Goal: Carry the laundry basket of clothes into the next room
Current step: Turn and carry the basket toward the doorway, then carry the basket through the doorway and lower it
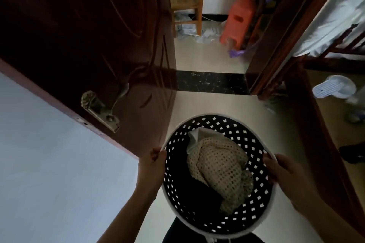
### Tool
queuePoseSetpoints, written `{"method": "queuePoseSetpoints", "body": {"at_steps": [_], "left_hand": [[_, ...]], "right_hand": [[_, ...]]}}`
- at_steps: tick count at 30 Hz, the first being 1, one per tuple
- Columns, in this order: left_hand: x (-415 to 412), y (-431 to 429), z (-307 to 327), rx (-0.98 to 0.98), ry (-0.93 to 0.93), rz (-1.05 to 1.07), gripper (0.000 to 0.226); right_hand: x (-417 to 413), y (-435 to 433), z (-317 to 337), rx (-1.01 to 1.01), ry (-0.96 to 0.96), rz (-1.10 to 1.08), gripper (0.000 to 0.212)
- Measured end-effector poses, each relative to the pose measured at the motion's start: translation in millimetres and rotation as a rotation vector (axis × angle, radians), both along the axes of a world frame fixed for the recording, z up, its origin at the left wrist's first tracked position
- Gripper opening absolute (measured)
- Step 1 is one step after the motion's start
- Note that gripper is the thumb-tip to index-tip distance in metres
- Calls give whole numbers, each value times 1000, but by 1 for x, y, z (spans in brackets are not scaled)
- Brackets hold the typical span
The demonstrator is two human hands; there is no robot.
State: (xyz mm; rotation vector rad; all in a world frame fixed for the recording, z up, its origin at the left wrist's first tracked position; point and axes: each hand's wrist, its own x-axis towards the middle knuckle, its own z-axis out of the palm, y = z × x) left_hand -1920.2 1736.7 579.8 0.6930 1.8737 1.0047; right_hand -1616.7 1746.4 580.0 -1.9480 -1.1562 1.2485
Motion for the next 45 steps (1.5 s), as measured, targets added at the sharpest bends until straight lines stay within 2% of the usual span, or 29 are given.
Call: {"method": "queuePoseSetpoints", "body": {"at_steps": [5,12,14,18,22,28,33,37,45], "left_hand": [[-4,95,0,-11,65,-16,21],[12,218,-30,-88,44,81,20],[18,255,-47,-122,76,122,27],[20,317,-92,-199,123,153,13],[14,369,-144,-263,222,157,15],[-1,453,-247,-306,307,61,16],[-13,513,-357,-393,323,4,37],[-24,559,-442,-453,351,-89,43],[-37,601,-592,-566,410,-224,54]], "right_hand": [[1,107,-1,-27,-11,43,23],[5,260,-36,-70,-4,142,14],[7,305,-54,-101,-6,177,11],[5,385,-92,-169,-37,255,6],[-4,454,-136,-231,-35,283,7],[-28,530,-249,-296,-38,223,15],[-56,573,-371,-372,-124,146,19],[-75,601,-464,-431,-219,114,26],[-87,628,-612,-495,-317,139,42]]}}
